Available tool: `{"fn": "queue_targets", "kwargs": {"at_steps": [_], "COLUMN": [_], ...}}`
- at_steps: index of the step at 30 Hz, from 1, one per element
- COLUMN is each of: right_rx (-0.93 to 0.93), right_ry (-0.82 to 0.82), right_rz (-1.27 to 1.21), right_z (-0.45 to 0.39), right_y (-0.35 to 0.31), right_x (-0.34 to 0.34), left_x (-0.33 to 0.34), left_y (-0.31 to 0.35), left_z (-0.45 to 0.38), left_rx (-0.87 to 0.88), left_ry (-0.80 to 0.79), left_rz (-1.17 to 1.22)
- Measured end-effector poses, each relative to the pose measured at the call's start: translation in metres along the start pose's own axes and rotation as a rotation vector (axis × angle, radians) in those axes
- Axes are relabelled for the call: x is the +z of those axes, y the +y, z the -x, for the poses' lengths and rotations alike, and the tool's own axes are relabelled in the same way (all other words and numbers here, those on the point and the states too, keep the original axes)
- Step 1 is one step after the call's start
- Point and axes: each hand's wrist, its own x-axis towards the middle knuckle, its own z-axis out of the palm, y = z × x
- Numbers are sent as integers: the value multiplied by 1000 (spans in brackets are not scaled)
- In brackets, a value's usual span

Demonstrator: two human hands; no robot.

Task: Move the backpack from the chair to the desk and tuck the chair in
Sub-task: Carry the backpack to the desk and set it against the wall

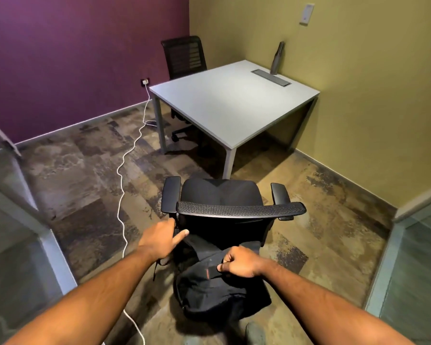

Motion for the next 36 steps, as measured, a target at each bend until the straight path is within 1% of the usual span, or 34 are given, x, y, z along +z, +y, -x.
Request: {"fn": "queue_targets", "kwargs": {"at_steps": [3,8,14,17,20,27,29,32,36], "right_rx": [2,16,-30,-38,-24,7,21,42,54], "right_ry": [11,8,-35,-39,-36,-22,5,109,225], "right_rz": [-11,-32,-31,-1,-9,-175,-200,-253,-204], "right_z": [1,9,23,37,50,94,103,116,137], "right_y": [-2,4,32,58,88,158,176,208,241], "right_x": [-1,-5,-18,-29,-38,-65,-71,-84,-103], "left_x": [12,29,51,59,66,83,81,79,81], "left_y": [20,64,119,150,185,272,293,325,356], "left_z": [2,10,19,21,22,14,8,-8,-28], "left_rx": [44,178,286,310,337,359,392,449,491], "left_ry": [-51,-107,-147,-158,-208,-218,-231,-217,-228], "left_rz": [31,172,347,356,322,302,285,233,197]}}
